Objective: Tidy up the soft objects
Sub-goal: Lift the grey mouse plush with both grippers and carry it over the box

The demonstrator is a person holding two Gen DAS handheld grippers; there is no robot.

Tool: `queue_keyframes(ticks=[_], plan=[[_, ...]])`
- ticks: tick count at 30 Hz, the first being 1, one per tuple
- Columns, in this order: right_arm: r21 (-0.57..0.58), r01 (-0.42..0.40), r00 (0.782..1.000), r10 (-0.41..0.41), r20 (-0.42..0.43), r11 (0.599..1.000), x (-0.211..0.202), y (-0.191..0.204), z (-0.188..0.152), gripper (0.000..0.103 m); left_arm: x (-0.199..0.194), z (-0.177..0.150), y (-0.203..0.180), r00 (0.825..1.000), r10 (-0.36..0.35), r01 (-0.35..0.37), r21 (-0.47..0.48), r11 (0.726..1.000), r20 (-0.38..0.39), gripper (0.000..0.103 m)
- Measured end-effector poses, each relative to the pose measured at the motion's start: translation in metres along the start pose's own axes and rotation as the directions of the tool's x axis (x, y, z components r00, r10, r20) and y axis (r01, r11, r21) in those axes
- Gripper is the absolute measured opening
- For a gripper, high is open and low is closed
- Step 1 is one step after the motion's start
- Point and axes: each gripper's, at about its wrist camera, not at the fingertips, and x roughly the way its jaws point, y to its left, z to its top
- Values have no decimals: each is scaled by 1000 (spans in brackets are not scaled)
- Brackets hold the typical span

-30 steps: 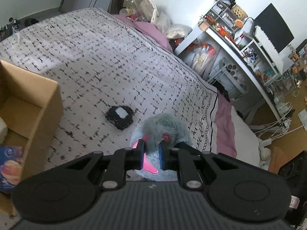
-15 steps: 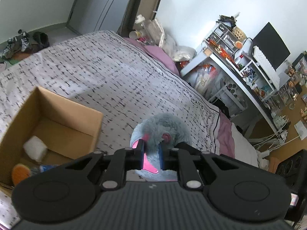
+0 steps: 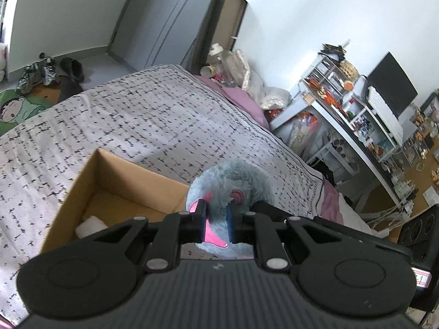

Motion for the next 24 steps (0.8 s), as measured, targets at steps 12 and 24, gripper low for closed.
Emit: queue_keyframes(ticks=[12,24], plan=[[-55,-3,998,0,-62,998,49,28,-6,19,3,9,57,1000,25,-23,-86,996,14,14],[-75,53,985,-65,-157,996,102,29,-18,19,33,4,103,998,58,-62,-179,982,-26,14]])
